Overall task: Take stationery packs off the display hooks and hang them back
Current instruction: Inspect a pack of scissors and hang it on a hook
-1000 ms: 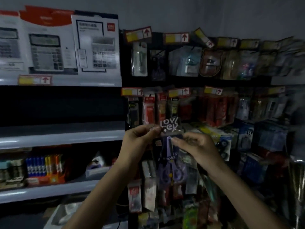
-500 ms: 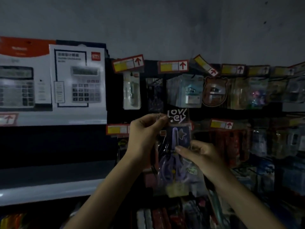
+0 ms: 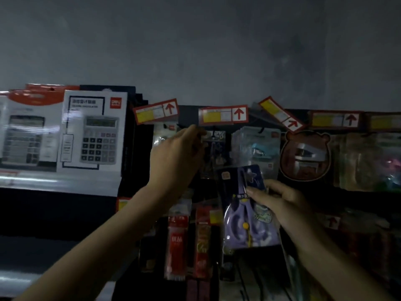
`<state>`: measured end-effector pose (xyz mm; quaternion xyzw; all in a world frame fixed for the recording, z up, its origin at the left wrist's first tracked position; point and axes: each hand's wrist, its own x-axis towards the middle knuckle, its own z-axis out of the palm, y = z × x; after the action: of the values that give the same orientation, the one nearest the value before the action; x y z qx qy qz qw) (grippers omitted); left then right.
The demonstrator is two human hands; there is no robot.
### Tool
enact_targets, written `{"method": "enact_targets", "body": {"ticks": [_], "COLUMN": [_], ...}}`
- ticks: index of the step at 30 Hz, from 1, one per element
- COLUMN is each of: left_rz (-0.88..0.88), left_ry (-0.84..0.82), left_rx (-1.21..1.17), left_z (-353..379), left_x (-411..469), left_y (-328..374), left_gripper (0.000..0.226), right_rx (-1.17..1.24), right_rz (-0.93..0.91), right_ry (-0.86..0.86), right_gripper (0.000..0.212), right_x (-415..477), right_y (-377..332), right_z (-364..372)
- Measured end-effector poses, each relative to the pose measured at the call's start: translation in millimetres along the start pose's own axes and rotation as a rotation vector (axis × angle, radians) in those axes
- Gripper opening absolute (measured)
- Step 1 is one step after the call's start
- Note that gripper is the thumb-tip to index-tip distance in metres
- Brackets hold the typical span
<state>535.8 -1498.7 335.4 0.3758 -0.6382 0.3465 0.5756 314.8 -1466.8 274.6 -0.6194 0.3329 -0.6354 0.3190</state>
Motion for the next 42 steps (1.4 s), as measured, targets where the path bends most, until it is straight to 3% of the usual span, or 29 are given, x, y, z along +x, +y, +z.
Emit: {"method": "enact_targets", "body": {"ticks": [5, 10, 15, 22, 27, 30, 34, 39, 42], "left_rz": [0.166, 0.246, 0.337, 0.334, 0.266, 0.242, 0.221, 0.244, 0.251], "left_ry": [-0.059, -0.025, -0.028, 0.032, 0.03, 0.032, 0.024, 0.019, 0.01], "left_rx": [0.303, 0.278, 0.258, 0.056, 0.026, 0.012, -0.018, -0.038, -0.052], "left_z": [14.4, 18.9, 19.0, 12.6, 7.2, 7.3, 5.5, 2.2, 1.2], "left_x": [28.1, 42.0, 48.4, 67.4, 86.1, 89.8, 91.1, 88.0, 86.4], "left_y": [-21.5, -30.3, -42.3, -47.9, -39.8, -39.2, -41.3, -42.9, -43.2], "left_gripper": [0.047, 0.048, 0.055, 0.025, 0.026, 0.027, 0.026, 0.024, 0.025], "right_rx": [0.007, -0.033, -0.047, -0.002, 0.011, 0.015, 0.062, 0.07, 0.053], "right_rz": [-0.009, -0.029, -0.048, -0.021, 0.017, 0.047, 0.05, 0.066, 0.083], "right_ry": [-0.049, -0.028, -0.028, -0.009, -0.01, 0.013, 0.01, 0.005, -0.004], "right_gripper": [0.008, 0.03, 0.021, 0.018, 0.019, 0.033, 0.079, 0.089, 0.08], "right_x": [25.4, 43.2, 53.3, 63.8, 72.2, 81.0, 94.6, 104.3, 103.3], "right_y": [-2.1, 1.6, -0.2, -5.6, -9.5, -8.6, -3.4, -0.6, -2.9], "right_z": [4.3, 13.3, 22.7, 33.8, 39.6, 41.9, 43.5, 40.4, 41.7]}}
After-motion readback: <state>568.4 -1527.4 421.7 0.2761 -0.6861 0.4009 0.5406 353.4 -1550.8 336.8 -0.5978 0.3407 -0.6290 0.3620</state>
